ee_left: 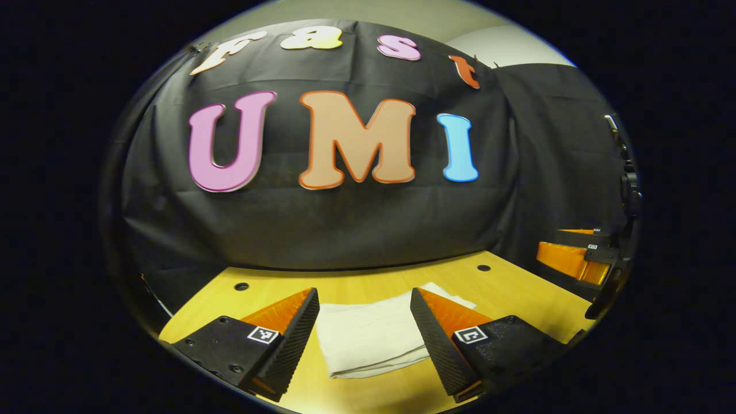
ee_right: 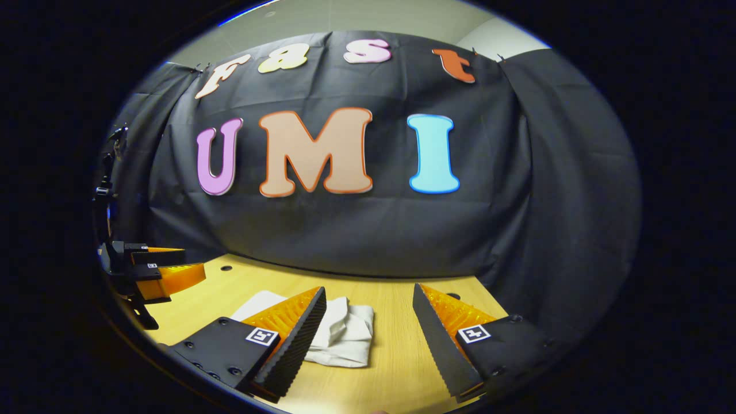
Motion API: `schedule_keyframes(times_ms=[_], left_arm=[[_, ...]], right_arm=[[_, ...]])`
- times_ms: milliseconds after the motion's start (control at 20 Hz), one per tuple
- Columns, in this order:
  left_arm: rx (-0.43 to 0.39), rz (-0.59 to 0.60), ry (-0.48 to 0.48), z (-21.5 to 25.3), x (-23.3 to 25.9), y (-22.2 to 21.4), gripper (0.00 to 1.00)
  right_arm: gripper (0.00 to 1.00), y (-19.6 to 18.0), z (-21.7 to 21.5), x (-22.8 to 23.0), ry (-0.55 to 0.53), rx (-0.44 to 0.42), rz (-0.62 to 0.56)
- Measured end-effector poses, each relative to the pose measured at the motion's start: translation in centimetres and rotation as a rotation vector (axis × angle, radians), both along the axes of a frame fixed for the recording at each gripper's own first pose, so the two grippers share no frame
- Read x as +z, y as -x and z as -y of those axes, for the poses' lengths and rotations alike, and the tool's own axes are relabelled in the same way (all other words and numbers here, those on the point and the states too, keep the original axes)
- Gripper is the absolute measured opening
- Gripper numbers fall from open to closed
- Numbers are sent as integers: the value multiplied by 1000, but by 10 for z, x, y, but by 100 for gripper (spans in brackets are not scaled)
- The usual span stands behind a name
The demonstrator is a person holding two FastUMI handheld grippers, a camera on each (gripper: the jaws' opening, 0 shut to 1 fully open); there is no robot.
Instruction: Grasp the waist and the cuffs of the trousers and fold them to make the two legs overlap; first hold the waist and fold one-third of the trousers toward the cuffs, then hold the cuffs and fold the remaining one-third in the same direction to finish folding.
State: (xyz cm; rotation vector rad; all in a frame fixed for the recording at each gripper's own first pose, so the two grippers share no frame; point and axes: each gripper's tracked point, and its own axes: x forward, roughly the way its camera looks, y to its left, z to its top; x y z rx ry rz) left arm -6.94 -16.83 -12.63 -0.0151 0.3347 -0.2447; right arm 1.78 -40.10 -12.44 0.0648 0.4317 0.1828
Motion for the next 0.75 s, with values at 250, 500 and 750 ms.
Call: schedule_keyframes(times_ms=[250,500,750], left_arm=[[79,33,-37,-58,22,14,93],[138,51,-30,-100,35,28,94],[160,88,-51,-123,49,27,94]], right_arm=[[98,20,-25,37,-2,-7,70],[97,36,-35,52,-10,-21,83],[98,41,-32,65,4,-52,106]])
